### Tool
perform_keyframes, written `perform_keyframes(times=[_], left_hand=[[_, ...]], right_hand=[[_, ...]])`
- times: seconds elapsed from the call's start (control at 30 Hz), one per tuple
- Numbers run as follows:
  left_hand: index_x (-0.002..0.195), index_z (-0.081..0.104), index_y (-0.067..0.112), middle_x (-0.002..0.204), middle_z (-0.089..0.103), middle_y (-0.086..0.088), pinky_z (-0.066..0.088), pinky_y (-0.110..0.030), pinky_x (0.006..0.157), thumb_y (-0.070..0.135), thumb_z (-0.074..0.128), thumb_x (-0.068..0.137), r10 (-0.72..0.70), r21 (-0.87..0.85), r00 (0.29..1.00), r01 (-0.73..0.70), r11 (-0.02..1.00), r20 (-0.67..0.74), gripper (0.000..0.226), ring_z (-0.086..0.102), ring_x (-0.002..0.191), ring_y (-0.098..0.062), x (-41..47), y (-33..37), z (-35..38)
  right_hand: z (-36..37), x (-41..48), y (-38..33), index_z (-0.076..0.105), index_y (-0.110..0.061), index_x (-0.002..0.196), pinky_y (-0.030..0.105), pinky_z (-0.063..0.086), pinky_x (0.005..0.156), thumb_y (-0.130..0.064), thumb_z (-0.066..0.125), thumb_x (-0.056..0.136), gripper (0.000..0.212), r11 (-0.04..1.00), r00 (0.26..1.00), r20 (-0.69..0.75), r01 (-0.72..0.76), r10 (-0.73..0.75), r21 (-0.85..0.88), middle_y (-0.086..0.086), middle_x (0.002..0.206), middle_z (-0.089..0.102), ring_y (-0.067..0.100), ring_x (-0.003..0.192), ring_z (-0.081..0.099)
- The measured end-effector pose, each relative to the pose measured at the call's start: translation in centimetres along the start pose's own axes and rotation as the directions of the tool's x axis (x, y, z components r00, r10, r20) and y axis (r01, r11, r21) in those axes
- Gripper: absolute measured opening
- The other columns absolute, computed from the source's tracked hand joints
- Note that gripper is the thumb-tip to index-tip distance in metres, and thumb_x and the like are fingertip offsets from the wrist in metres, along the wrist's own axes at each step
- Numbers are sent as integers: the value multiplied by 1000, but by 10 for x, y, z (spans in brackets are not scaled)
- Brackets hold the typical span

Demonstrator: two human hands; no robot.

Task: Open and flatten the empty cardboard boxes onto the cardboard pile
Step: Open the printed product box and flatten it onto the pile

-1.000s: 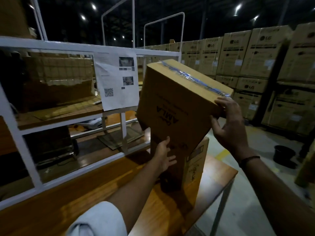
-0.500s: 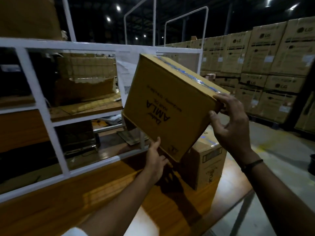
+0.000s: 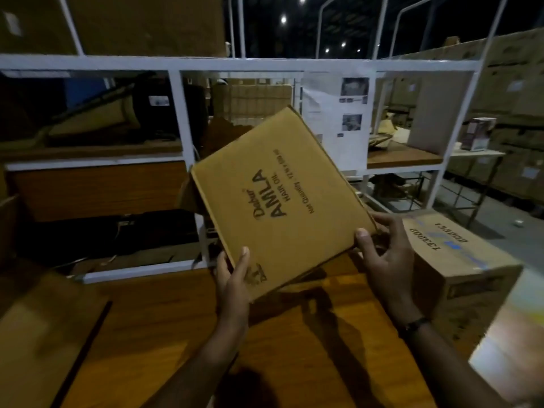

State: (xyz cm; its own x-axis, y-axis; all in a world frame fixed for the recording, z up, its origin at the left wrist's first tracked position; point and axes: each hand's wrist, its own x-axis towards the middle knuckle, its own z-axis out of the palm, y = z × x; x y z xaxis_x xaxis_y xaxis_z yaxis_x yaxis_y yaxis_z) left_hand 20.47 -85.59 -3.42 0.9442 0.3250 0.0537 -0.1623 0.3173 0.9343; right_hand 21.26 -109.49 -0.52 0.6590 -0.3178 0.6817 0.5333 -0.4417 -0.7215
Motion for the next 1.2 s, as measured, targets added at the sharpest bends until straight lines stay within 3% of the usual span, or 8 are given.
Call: perform_keyframes(times=[0.2, 0.47, 0.57, 0.7, 0.8, 0.9, 1.03, 1.2], left_hand=[[140, 41, 61, 136, 35, 21, 53, -39, 102, 78, 52, 85, 387, 460, 907, -419, 783, 168, 59, 46, 129, -4, -13, 38, -34], [157, 23, 45, 148, 23, 13, 24, -34, 102, 86, 39, 85, 401, 816, 764, -575, 66, 506, 85, 20, 136, -15, -40, 96, -13], [157, 26, 37, 148, 19, 11, 27, -35, 105, 86, 41, 85, 285, 846, 813, -533, 15, 508, 88, 19, 137, -17, -32, 90, -7], [155, 34, 36, 149, 23, 11, 32, -43, 109, 80, 56, 82, 71, 901, 914, -406, 153, 400, 88, 24, 140, -21, -9, 70, -20], [151, 30, 49, 151, 19, 16, 30, -45, 111, 80, 66, 74, -66, 893, 895, -430, 135, 441, 91, 19, 142, -23, -10, 52, -26], [152, 25, 50, 156, 19, 13, 25, -45, 115, 79, 62, 77, -141, 830, 822, -558, -5, 551, 89, 15, 145, -22, -21, 38, -19], [152, 25, 51, 153, 22, 20, 32, -38, 107, 73, 65, 78, -147, 774, 761, -630, 66, 632, 87, 23, 141, -14, -10, 41, -28], [147, 33, 59, 152, 28, 24, 37, -44, 108, 56, 76, 78, -317, 728, 661, -658, 191, 680, 81, 22, 139, -6, 15, 60, -67]], right_hand=[[38, -43, 27, 60, -37, 104, 56, 60, 82, -26, 63, 100, 12, 859, 898, 6, -424, 441, 288, -7, 110, 65, 27, 108, 66], [76, -114, 37, 57, -10, 115, 48, 62, 69, -23, 48, 108, 18, 496, 559, 287, -827, 778, 265, 15, 115, 65, 38, 100, 70], [83, -127, 34, 59, -16, 118, 42, 61, 67, -28, 49, 108, 19, 527, 527, 327, -844, 785, 97, 9, 109, 67, 29, 93, 71], [82, -148, 37, 58, -23, 114, 31, 55, 55, -31, 47, 108, 15, 544, 439, 391, -811, 809, -215, 4, 102, 67, 21, 84, 68], [81, -154, 47, 62, -33, 106, 41, 61, 78, -36, 56, 104, 7, 685, 548, 424, -656, 721, -316, -2, 116, 65, 13, 97, 64], [86, -127, 33, 62, -33, 105, 22, 50, 69, -31, 56, 104, 7, 830, 714, 433, -527, 550, -184, -7, 117, 61, 6, 100, 59], [91, -75, 6, 64, -28, 108, 28, 53, 80, -28, 58, 102, 8, 971, 909, 345, -236, 234, -37, -10, 111, 62, 9, 105, 60], [96, -44, -11, 65, -28, 117, 32, 52, 92, -33, 58, 100, 19, 982, 843, 538, 104, -1, -160, -12, 118, 60, 5, 112, 55]])
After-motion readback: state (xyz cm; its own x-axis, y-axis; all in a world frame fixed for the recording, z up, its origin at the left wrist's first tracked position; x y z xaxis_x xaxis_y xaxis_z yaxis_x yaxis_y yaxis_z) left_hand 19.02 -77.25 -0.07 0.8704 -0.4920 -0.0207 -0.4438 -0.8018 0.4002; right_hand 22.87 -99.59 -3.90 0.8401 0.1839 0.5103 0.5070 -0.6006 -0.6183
